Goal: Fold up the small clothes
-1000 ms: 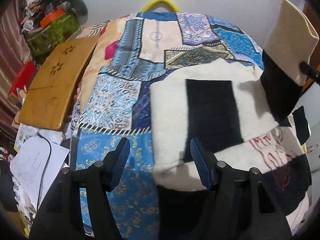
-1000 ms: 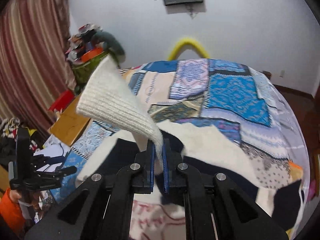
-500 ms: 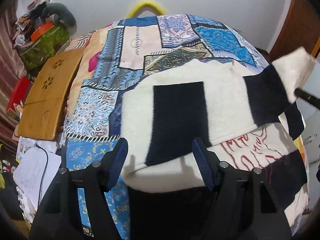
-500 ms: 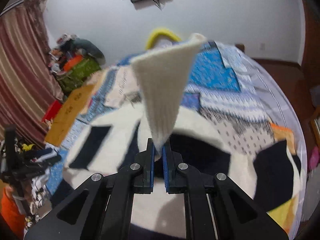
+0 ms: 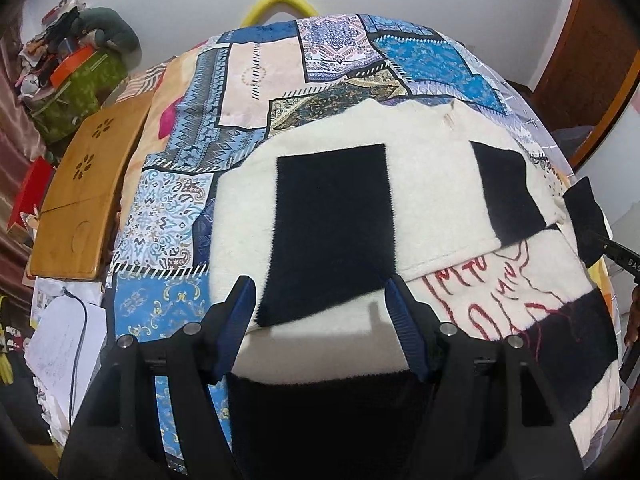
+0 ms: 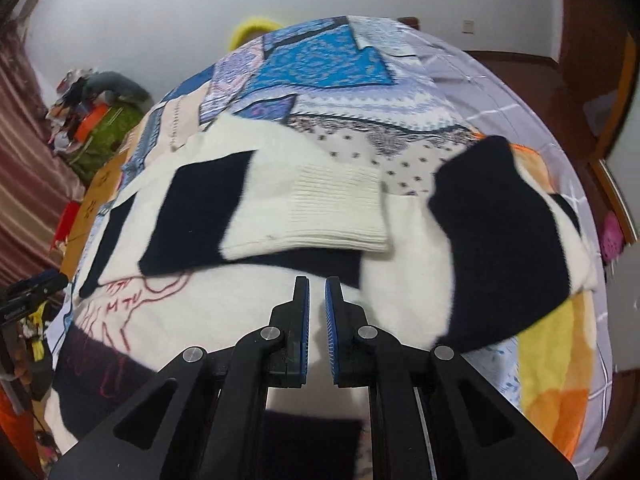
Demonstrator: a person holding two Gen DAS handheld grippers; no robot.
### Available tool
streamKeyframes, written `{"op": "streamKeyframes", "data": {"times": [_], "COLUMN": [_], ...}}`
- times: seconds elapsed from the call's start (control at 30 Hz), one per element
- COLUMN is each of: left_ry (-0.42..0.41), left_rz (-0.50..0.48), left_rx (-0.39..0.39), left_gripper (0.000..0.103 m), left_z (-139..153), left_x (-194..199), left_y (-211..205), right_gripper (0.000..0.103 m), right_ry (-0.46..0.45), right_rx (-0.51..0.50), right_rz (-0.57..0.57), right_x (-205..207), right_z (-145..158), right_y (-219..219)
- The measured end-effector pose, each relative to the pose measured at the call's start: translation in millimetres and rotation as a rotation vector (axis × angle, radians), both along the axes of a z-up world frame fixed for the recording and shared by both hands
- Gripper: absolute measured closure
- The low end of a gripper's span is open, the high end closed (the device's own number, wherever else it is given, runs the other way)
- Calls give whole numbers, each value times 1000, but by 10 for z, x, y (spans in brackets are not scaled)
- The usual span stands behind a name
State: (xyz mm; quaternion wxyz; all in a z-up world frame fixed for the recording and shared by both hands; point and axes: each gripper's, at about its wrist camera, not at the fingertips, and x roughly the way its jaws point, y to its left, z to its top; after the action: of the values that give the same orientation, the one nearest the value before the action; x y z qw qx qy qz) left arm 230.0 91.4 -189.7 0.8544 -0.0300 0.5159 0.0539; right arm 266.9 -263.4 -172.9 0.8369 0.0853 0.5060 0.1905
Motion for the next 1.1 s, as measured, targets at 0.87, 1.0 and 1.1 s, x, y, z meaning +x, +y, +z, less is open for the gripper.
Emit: {"op": "streamKeyframes", "data": {"times": [0.87, 1.0, 1.1], "left_ry": [47, 65, 73], "left_rz": [41, 37, 9], "left_rx": [-13, -18, 3], "left_gripper": [36, 36, 29], "left_z": [-264, -324, -365], "left_x": [210, 152, 56], "left_y": [112, 156, 183], "right_gripper": [72, 91, 95], "right_ry": [142, 105, 61], "right_rx": [86, 30, -7], "right_rz": [-69, -46, -38], "right_x": [573, 548, 528], "right_z": [-485, -405, -314], "right_y": [-148, -66, -41]}}
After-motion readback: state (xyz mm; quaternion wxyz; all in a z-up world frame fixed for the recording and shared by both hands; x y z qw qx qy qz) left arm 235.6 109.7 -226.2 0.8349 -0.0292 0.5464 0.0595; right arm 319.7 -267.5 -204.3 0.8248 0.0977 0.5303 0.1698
